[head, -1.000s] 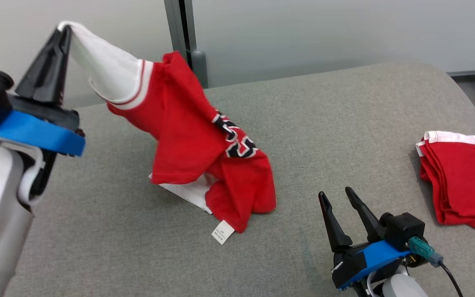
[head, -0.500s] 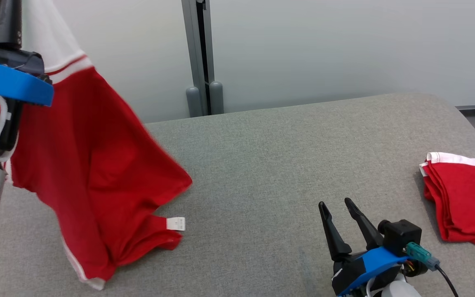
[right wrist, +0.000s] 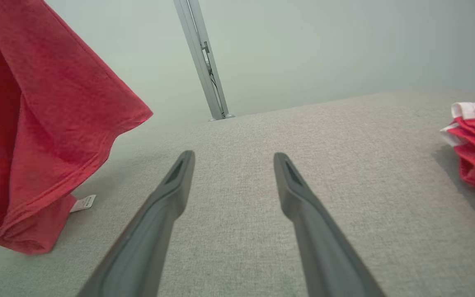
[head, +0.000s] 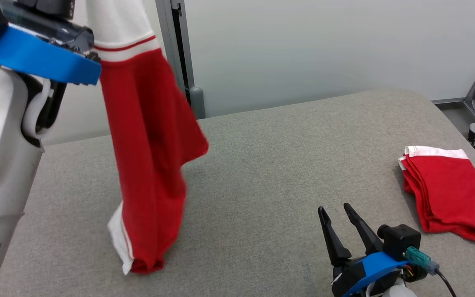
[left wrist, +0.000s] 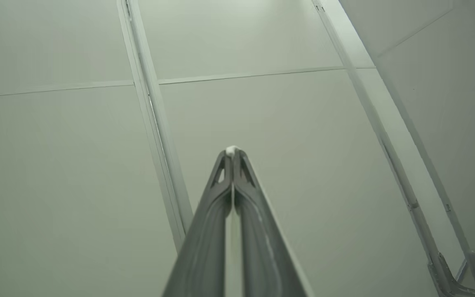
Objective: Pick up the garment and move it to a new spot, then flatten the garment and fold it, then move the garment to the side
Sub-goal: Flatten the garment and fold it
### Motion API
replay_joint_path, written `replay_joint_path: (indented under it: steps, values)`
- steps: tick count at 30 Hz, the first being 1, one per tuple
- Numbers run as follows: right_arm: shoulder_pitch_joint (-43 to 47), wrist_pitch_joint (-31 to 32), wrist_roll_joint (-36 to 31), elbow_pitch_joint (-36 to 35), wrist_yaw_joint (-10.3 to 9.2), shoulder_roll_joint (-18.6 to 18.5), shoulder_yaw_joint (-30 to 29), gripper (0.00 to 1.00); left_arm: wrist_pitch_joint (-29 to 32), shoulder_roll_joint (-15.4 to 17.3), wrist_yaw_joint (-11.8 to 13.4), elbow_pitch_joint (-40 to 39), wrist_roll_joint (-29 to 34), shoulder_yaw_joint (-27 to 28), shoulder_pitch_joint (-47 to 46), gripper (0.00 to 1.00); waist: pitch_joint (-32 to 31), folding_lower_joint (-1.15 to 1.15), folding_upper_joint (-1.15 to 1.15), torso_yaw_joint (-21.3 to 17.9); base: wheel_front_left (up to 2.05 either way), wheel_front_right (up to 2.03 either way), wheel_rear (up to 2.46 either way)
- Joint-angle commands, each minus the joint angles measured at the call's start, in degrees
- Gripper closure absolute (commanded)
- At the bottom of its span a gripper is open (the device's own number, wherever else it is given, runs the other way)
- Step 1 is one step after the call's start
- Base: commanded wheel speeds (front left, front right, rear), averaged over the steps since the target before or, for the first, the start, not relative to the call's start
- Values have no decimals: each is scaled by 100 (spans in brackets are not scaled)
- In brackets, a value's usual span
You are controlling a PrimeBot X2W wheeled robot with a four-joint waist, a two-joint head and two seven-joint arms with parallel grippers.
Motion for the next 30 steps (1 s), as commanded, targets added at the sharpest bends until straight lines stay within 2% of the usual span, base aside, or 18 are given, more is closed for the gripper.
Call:
replay_joint_path:
  steps: [1, 5, 10, 16, 26, 27, 28, 29, 30]
  values:
    - [73, -20, -27, -4, 0, -23, -31, 0, -18, -36, 64, -147, -6, 105, -170, 100, -11, 0, 0, 1, 0, 0, 0]
    - [54, -20, -8, 7, 0, -23, -76, 0, -20, -38, 182, -346, 24, 220, -246, 100, -3, 0, 0, 38, 0, 0, 0]
    - [54, -19, 43, -74, 0, -24, -52, 0, 72, 125, 380, -319, 29, 330, -101, 100, 102, 0, 0, 61, 0, 0, 0]
    - [-97, -20, 99, -211, 0, -24, 97, 0, 136, 400, 339, 30, -112, 467, 79, 100, 548, 0, 0, -148, 0, 0, 0]
    - [-74, -20, 176, -550, 0, -24, 242, 0, 10, 872, 442, 767, 95, 731, 50, 100, 1226, 0, 0, -519, 0, 0, 0]
    - [-61, -20, 178, -573, 0, -23, 255, 0, 2, 876, 467, 893, 108, 754, 112, 81, 1242, 0, 0, -525, 0, 0, 0]
    - [-48, -20, 181, -587, 0, -21, 283, 0, -6, 857, 487, 1033, 96, 795, 188, 30, 1250, 0, 0, -526, 0, 0, 0]
    - [-49, -19, 180, -598, 0, -22, 301, 0, -13, 846, 475, 1159, 86, 816, 259, 0, 1255, 0, 0, -515, 0, 0, 0]
    - [-60, -20, 183, -609, 0, -22, 305, 0, -15, 826, 443, 1271, 70, 821, 320, 0, 1254, 0, 0, -484, 0, 0, 0]
